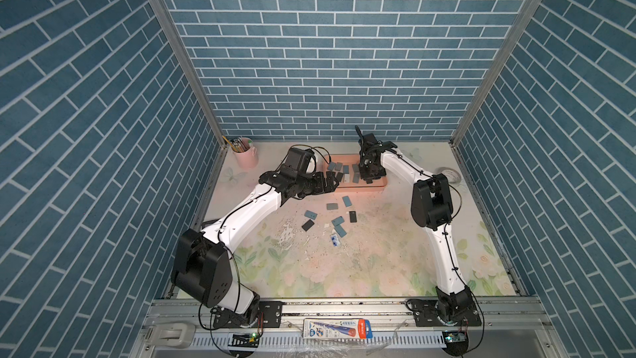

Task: Put the eraser in the storage box
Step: Place the eraser at the center of the board.

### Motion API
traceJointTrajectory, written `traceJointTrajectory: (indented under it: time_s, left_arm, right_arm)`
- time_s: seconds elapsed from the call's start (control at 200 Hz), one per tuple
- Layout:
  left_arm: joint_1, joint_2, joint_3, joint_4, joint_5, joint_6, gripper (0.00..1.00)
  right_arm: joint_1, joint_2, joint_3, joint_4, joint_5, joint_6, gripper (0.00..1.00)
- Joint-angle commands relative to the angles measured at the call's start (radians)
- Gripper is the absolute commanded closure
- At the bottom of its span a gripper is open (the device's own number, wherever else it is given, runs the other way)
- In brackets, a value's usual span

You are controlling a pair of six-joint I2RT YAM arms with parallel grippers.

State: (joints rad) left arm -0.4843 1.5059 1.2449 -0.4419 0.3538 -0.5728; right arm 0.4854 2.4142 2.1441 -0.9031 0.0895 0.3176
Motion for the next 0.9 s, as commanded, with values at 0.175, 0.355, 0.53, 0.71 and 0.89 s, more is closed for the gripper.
traceJointTrajectory:
  time_s: [0.175, 0.355, 0.53, 0.71, 0.89]
  left_arm:
    - [0.012, 0.02, -0.022, 0.011, 0.016, 0.012, 0.0]
    - [0.018, 0.023, -0.021, 0.009, 0.019, 0.012, 0.0]
    - [0.019, 0.026, -0.021, 0.006, 0.018, 0.014, 0.0]
    - [0.018, 0.036, -0.024, 0.012, 0.022, 0.009, 0.0]
    - [0.019, 0.037, -0.021, 0.01, 0.023, 0.012, 0.0]
  right_arm:
    - [0.001, 0.099, 0.135, -0.048, -0.032, 0.052, 0.87]
    - [0.001, 0.136, 0.177, -0.056, -0.041, 0.066, 0.87]
    - [0.002, 0.137, 0.166, -0.051, -0.047, 0.076, 0.86]
    - [0.01, 0.146, 0.168, -0.034, -0.068, 0.101, 0.86]
    - [0.021, 0.167, 0.209, -0.043, -0.079, 0.117, 0.85]
